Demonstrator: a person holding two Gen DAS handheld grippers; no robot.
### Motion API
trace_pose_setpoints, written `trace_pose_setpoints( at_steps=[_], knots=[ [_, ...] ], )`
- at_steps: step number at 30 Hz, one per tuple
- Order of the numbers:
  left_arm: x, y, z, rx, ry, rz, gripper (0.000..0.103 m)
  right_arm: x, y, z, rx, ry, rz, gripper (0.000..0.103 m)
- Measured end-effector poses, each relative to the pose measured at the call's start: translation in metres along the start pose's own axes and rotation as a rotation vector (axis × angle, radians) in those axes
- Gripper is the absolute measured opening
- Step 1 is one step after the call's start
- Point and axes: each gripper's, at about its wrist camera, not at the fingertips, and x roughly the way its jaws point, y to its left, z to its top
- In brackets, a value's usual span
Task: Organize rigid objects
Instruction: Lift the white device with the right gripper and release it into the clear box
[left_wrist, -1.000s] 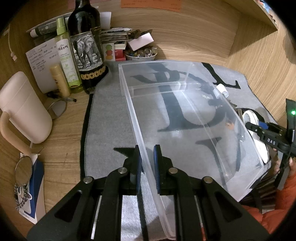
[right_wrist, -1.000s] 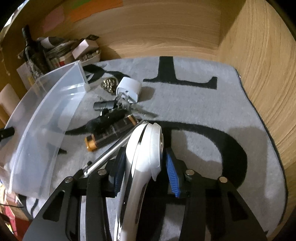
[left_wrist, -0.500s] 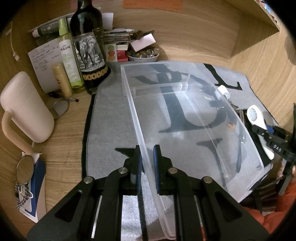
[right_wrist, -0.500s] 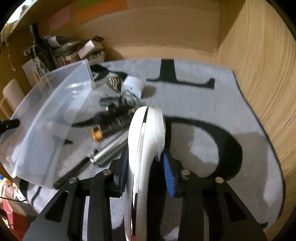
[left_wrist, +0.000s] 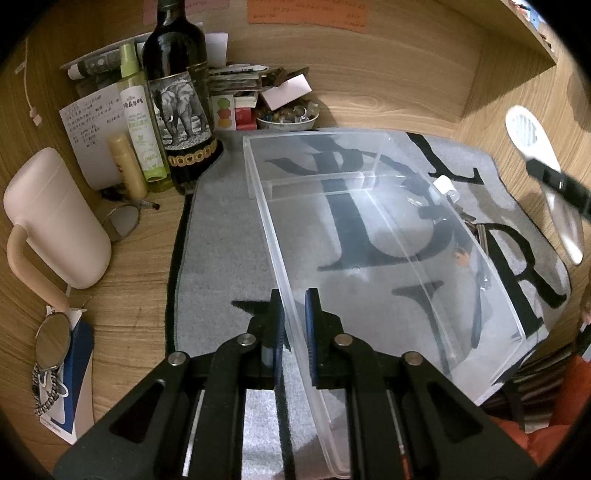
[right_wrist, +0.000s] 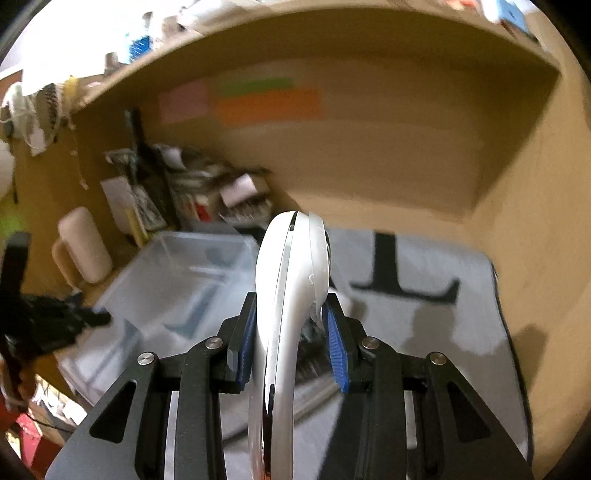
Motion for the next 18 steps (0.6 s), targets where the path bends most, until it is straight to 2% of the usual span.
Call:
trace_pose_setpoints(
  at_steps=[6, 18],
  knots=[
    [0.0, 0.0, 0.0, -0.001, -0.007, -0.009, 0.01, 0.008, 0.035, 0.022, -0.066, -0.029, 0.065, 0.031],
    [-0.001, 0.003, -0.002, 0.003, -0.019, -0.026, 0.011, 0.058, 0.098, 0.03, -0.185, 0.062, 0.165, 0.031]
  ],
)
